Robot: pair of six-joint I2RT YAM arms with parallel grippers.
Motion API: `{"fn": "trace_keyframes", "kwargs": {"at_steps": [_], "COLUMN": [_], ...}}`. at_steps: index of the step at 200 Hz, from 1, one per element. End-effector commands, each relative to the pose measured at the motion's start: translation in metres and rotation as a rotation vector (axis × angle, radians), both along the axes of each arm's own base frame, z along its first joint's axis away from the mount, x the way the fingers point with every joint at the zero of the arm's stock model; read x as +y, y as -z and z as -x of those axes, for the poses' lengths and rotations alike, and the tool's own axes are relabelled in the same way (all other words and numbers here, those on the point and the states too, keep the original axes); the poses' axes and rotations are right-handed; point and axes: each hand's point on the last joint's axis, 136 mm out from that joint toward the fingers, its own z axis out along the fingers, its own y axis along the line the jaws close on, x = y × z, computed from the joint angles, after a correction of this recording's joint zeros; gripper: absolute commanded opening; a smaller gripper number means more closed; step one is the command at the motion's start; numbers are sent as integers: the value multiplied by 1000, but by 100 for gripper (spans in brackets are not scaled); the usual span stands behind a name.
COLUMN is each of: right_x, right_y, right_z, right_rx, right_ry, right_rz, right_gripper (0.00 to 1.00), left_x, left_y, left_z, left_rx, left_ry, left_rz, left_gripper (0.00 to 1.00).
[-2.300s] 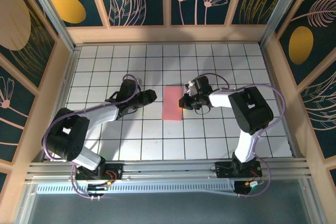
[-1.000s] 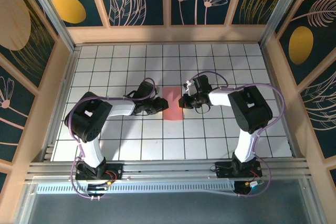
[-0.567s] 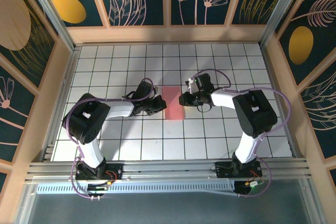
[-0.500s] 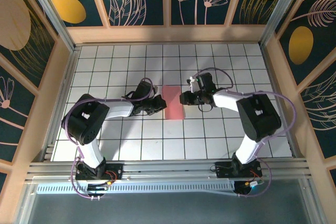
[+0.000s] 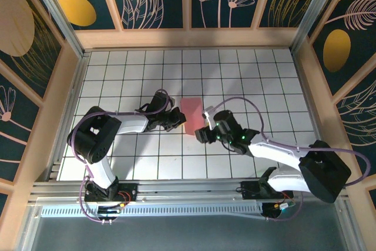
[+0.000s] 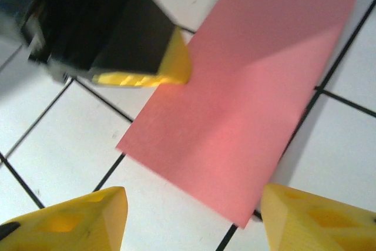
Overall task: Fold a paper plane with a square sheet of paper (fold left side to right side)
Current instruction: Third fold the triangle at the center of the table.
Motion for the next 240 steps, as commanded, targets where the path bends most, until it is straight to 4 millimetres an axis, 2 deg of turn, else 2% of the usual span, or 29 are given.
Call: {"fn": "trace_keyframes", "kwargs": {"at_steps": [1,38,79,134,152,169,203,226,231,240], "right_x": [-3,10,23,45,53,59,57,53,52,51], "right_y": [-6,6,20,23,19,19,27,31,32,33], "right_z": [-5,4,-2,-13,-18,-19,-14,-10,-9,-8], "right_rx": [-162,-262,-300,-346,-363,-363,-324,-295,-283,-259], "right_ry": [61,10,-29,-65,-65,-77,-87,-87,-86,-91], "right_rz": [81,210,298,321,307,306,308,298,296,281], "right_gripper": [64,68,69,65,62,54,26,4,0,0], "left_x": [-5,-5,-4,-4,-2,-2,1,3,2,3], "left_y": [-15,-13,-14,-12,-12,-11,-9,-9,-21,-25], "left_z": [2,4,4,6,6,6,6,3,1,-2], "left_rx": [-10,1,0,7,5,3,1,-13,-41,-58], "left_ry": [4,11,10,13,11,11,7,3,2,2], "left_rz": [47,44,41,40,34,27,9,-7,3,-11], "left_gripper": [0,0,0,0,0,0,4,14,17,24]}}
